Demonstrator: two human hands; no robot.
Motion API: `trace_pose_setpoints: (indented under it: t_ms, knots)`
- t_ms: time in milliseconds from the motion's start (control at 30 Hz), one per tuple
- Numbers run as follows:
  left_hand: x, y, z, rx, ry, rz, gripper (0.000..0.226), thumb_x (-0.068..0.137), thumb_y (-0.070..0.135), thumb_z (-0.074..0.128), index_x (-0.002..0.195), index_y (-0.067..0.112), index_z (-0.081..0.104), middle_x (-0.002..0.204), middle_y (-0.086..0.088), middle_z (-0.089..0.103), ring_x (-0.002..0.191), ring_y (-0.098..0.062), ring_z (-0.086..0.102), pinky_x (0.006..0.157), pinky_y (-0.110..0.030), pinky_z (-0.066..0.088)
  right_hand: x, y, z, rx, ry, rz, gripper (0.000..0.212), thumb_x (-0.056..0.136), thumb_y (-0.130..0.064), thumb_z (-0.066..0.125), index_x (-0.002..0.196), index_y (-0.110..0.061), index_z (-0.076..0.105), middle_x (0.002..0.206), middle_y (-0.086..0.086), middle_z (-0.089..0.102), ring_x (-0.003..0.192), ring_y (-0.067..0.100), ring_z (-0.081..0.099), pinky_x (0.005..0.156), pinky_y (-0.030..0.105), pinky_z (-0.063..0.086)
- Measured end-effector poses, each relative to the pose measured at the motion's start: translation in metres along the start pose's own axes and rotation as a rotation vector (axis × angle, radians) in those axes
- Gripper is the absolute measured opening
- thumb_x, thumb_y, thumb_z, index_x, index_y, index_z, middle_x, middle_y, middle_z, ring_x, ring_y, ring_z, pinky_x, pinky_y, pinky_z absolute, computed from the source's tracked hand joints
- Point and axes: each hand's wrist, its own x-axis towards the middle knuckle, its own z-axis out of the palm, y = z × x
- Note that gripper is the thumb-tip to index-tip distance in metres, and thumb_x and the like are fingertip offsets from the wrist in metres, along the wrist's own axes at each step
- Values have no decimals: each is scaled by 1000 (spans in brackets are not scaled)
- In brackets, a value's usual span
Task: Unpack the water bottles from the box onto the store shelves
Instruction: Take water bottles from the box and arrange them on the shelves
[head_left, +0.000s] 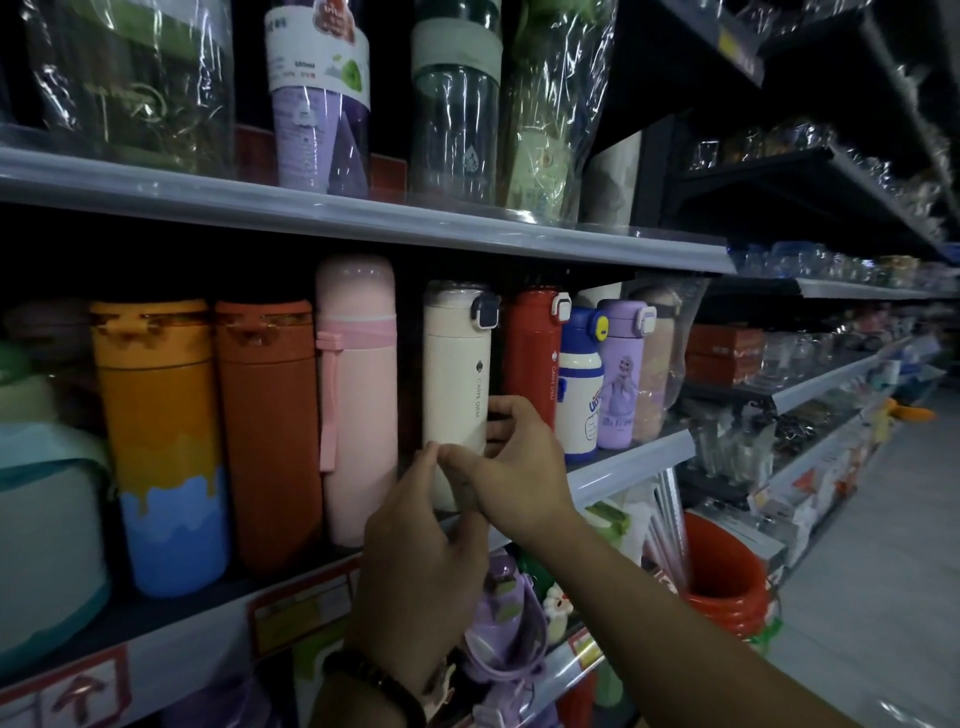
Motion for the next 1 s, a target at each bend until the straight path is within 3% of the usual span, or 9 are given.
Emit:
trace_pose_setpoints:
  t_ms: [100,167,300,400,633,700,800,1000]
  knots:
    - [4,-1,3,-20,-36,1,57,99,27,62,154,28,46,148,9,58,135,-6,54,112,-31,47,-1,0,-3,-26,27,5,53,72,-30,93,118,-27,65,94,-12,75,78,-4,70,67,9,53]
    - [7,0,6,-25,-55,-9,56,100,23,60,154,27,45,147,8,59,134,-6,54,112,-28,46,0,1,-5,-47,43,4,52,73,-30,93,118,-29,66,95,-14,75,79,-6,70,67,8,52]
    - [11,2,14,-56,-109,-24,63,101,15,58,159,25,38,152,9,54,138,-6,51,114,-24,43,1,3,-9,-104,94,-13,50,74,-34,91,119,-29,69,99,-13,76,85,0,71,83,25,59]
    - [14,-1,20,-92,-122,-34,64,96,8,59,155,28,42,147,8,59,134,-8,56,113,-37,50,2,5,-11,-129,137,-16,50,73,-37,91,117,-26,70,99,-13,75,88,5,71,86,34,60]
    - [17,-3,23,-114,-106,-29,61,96,8,59,152,29,47,146,10,60,135,-5,55,114,-38,48,3,9,-10,-173,196,-29,48,69,-44,92,105,-26,65,98,-11,71,92,8,69,83,34,60]
    - [17,-3,24,-90,-101,-19,60,99,12,60,154,29,45,148,11,58,136,-2,52,115,-29,46,4,8,-10,-171,200,-17,46,70,-40,92,104,-26,65,96,-11,71,91,7,68,83,34,60]
    - [17,-1,25,-51,-77,1,56,100,21,62,153,30,47,143,12,62,119,9,53,94,-2,40,6,7,-13,-159,203,10,42,72,-31,90,105,-25,64,95,-12,71,90,8,69,86,36,60]
    - [17,1,27,-26,-82,14,57,101,31,63,155,29,46,142,12,62,105,16,54,86,1,38,5,8,-18,-163,177,4,39,75,-30,89,107,-26,67,92,-12,71,87,7,69,85,34,60]
